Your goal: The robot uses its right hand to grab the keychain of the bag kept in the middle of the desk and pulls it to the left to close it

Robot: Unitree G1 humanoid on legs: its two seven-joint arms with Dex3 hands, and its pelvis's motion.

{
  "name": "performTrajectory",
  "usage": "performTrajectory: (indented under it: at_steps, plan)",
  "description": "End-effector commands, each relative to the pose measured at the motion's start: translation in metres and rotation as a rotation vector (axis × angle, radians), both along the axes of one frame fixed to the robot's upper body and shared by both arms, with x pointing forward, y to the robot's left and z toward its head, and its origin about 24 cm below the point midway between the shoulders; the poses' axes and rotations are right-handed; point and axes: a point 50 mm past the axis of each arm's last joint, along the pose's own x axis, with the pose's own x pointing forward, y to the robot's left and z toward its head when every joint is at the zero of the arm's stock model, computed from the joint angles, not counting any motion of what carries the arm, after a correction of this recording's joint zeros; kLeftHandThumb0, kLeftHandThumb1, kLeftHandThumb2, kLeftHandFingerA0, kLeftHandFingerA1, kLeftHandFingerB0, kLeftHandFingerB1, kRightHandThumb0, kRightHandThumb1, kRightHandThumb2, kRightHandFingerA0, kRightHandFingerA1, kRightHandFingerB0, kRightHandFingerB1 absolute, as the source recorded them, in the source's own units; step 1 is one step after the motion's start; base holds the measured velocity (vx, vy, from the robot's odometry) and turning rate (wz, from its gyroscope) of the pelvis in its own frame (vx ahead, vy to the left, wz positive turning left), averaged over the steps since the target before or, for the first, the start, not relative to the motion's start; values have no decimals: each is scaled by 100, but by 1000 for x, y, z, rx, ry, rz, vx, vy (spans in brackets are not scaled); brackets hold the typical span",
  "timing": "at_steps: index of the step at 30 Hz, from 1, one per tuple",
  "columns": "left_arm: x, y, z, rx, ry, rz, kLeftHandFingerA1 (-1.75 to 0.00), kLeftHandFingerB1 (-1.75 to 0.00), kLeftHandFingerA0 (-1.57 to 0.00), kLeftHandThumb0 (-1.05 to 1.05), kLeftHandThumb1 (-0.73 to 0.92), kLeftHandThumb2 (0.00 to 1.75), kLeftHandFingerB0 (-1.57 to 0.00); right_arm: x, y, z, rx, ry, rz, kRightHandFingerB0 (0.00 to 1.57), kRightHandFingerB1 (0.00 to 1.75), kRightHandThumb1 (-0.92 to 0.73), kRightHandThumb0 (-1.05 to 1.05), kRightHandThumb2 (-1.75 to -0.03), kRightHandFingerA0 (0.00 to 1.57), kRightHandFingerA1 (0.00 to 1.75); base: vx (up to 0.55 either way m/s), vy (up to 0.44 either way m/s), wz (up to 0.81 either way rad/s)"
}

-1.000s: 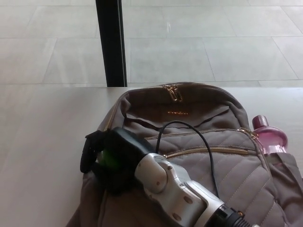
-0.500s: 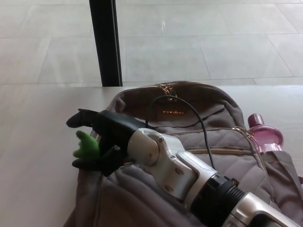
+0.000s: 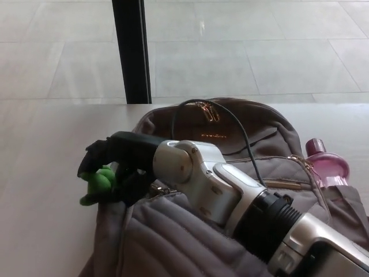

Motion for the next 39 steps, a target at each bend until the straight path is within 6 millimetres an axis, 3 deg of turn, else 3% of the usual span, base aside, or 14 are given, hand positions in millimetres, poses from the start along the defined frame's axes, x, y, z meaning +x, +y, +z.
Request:
performTrajectory:
  at_steps: [1, 8, 9, 10, 11, 12, 15, 16, 17, 19, 23, 27, 36, 39]
  plan:
    - [-2, 8, 5, 32, 51, -18, -57, -47, -67, -94, 92, 88, -55, -31, 0, 60, -511, 249, 426, 54, 54, -79, -85, -64, 75, 61, 0, 0, 0]
    - [-4, 7, 5, 31, 49, -18, -57, -47, -71, -96, 92, 89, -57, -9, -31, 115, -459, 254, 318, 53, 56, -86, -90, -65, 66, 61, 0, 0, 0]
    - [-4, 7, 5, 36, 51, -19, -57, -47, -69, -96, 91, 91, -56, -6, -39, 126, -442, 271, 304, 45, 61, -66, -93, -112, 59, 66, 0, 0, 0]
    - [-4, 7, 6, 35, 47, -24, -57, -47, -70, -96, 91, 90, -56, -2, -56, 143, -397, 315, 279, 37, 50, -88, -99, -66, 54, 58, 0, 0, 0]
    - [-4, 7, 6, 35, 46, -24, -57, -47, -70, -96, 91, 90, -56, -2, -58, 145, -393, 321, 277, 37, 50, -88, -99, -66, 54, 58, 0, 0, 0]
    - [-5, 7, 5, 32, 48, -16, -59, -48, -72, -96, 92, 90, -57, -1, -71, 155, -391, 327, 268, 27, 50, -69, -105, -116, 47, 61, 0, 0, 0]
    - [-5, 7, 5, 30, 52, -13, -58, -48, -72, -94, 92, 88, -59, 1, -97, 169, -327, 414, 276, 8, 45, -67, -101, -112, 18, 55, 0, 0, 0]
    - [-5, 7, 5, 30, 51, -11, -60, -49, -74, -93, 92, 87, -62, 1, -108, 176, -309, 386, 246, 15, 35, -92, -100, -72, 23, 47, 0, 0, 0]
    - [-6, 6, 3, 26, 54, -11, -57, -47, -71, -94, 92, 88, -58, 2, -117, 180, -287, 395, 232, 7, 43, -72, -94, -115, 14, 52, 0, 0, 0]
    - [-10, 5, 3, 29, 61, -29, -54, -45, -67, -96, 92, 90, -51, 4, -149, 192, -184, 451, 157, 7, 28, -74, -94, -114, 9, 51, 0, 0, 0]
    - [-12, 5, 2, 19, 67, -7, -56, -46, -73, -96, 91, 89, -55, 9, -180, 195, -32, 491, 45, 1, 18, -68, -90, -117, 1, 49, 0, 0, 0]
    - [-15, 2, 0, 6, 80, -17, -55, -46, -71, -98, 91, 90, -55, 14, -232, 196, 195, 527, -75, 2, 11, -71, -105, -120, 1, 3, 0, 0, 0]
    - [-15, -4, -6, -14, 66, 22, -57, -48, -69, -97, 91, 91, -54, -20, -345, 213, 408, 388, -284, 0, 7, -79, -105, -109, 0, 15, 0, 0, 0]
    - [-17, -5, -6, -13, 69, 14, -56, -47, -68, -97, 91, 91, -53, -44, -391, 215, 478, 326, -415, 0, 11, -77, -90, -127, 0, 15, 0, 0, 0]
